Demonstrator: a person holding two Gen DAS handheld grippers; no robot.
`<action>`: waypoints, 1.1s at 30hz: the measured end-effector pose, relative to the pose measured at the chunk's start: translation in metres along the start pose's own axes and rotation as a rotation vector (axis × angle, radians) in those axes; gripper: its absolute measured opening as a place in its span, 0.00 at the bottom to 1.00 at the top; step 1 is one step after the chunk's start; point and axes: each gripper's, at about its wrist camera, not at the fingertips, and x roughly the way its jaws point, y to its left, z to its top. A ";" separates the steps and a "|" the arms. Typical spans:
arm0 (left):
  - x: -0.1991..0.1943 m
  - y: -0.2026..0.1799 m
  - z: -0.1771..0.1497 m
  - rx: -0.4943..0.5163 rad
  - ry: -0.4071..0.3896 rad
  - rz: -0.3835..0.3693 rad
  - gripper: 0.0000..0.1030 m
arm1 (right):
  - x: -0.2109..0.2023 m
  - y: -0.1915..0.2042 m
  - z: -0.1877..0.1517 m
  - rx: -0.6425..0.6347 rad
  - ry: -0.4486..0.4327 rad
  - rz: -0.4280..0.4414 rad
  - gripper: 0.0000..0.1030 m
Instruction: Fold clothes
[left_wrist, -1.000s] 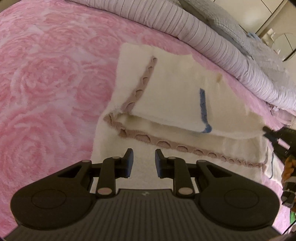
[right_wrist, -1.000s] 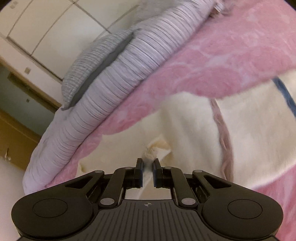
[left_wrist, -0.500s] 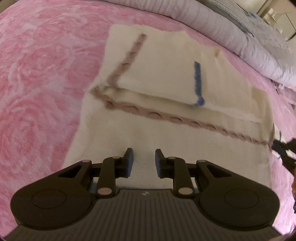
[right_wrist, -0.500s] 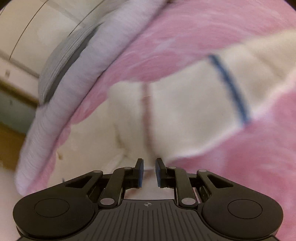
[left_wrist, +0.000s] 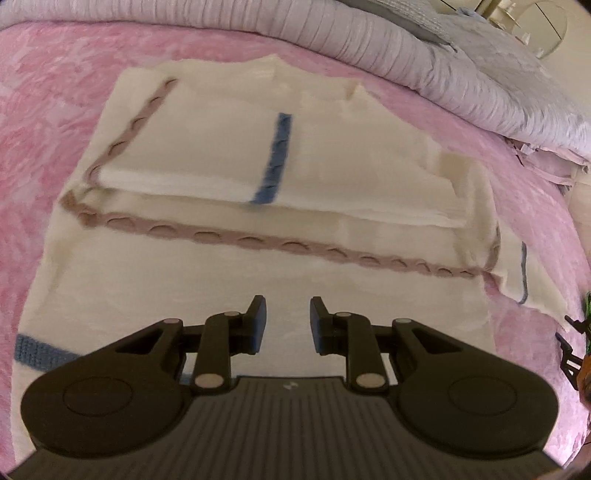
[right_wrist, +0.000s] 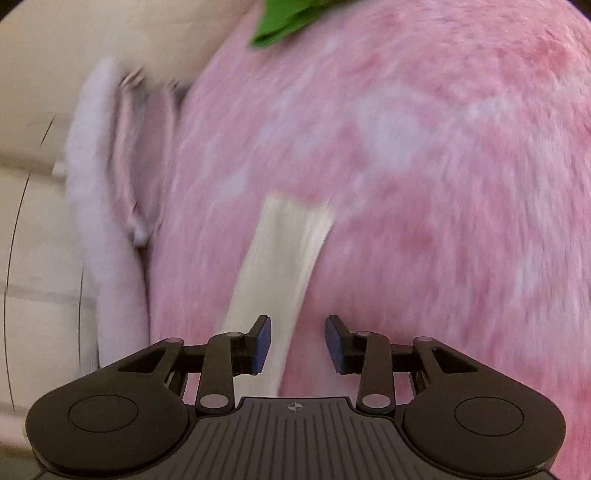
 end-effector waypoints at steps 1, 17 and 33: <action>0.000 -0.002 0.000 0.001 -0.002 0.004 0.19 | 0.004 -0.003 0.007 0.039 -0.008 0.013 0.35; -0.034 0.058 0.002 -0.188 -0.025 0.064 0.19 | -0.086 0.203 -0.289 -1.364 0.289 0.356 0.08; 0.041 0.018 -0.018 -0.349 0.137 -0.285 0.27 | -0.054 0.102 -0.263 -1.032 0.665 -0.170 0.20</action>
